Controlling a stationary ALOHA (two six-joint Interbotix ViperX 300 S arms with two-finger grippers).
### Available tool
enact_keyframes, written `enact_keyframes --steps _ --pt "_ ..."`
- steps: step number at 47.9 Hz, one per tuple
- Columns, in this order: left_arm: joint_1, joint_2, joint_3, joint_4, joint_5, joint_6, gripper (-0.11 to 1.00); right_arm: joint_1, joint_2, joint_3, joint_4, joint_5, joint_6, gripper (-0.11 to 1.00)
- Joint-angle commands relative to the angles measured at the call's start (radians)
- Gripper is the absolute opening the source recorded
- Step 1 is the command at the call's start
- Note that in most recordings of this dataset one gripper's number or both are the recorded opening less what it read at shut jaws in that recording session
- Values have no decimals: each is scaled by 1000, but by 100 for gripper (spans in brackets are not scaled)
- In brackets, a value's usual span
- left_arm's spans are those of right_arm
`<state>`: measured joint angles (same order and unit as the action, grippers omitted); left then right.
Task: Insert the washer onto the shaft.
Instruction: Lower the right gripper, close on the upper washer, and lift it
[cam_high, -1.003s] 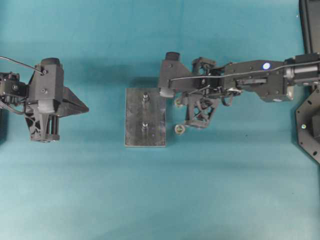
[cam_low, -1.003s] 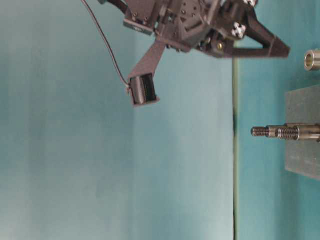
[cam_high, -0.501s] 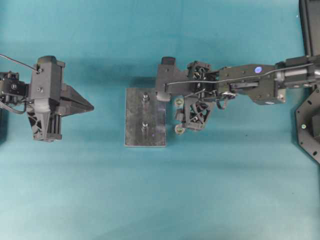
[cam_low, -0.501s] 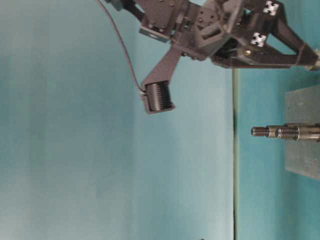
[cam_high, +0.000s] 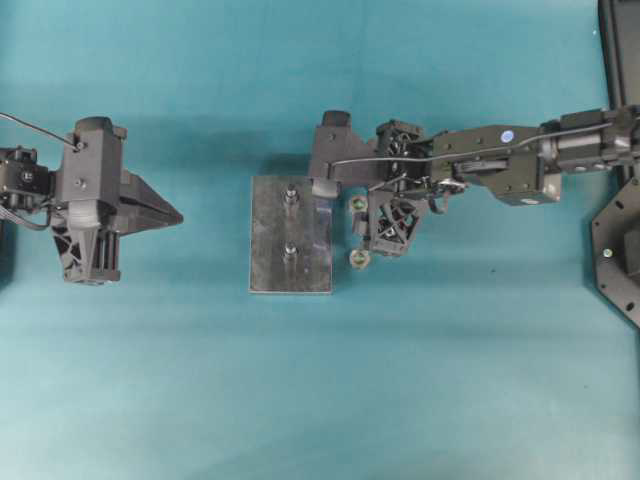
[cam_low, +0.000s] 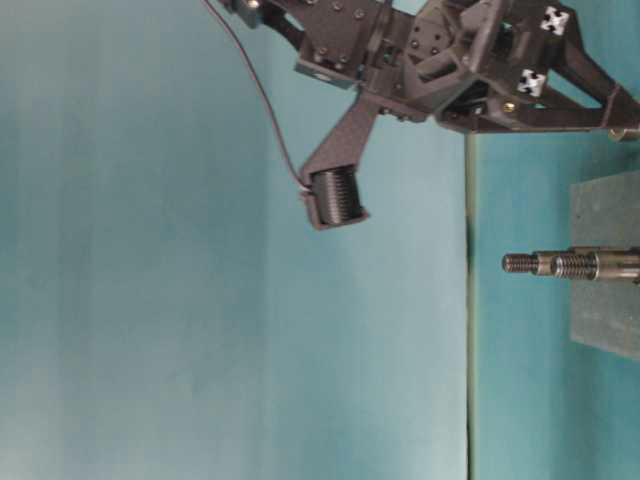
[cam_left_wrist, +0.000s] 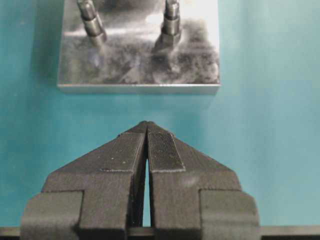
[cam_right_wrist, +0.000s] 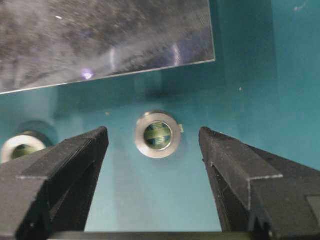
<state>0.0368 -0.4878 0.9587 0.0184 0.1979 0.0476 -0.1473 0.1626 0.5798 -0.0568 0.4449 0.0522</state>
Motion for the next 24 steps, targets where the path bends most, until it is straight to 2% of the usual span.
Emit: enact_keyframes --steps 1,14,24 --pt "2 -8 -11 3 -8 0 0 -3 -8 -18 -2 -3 -14 79" --pt "0 -8 -11 3 -8 0 0 -6 0 -18 -2 -8 -14 77" --pt "0 -6 -11 3 -12 0 0 -14 3 -18 -2 -8 -15 67"
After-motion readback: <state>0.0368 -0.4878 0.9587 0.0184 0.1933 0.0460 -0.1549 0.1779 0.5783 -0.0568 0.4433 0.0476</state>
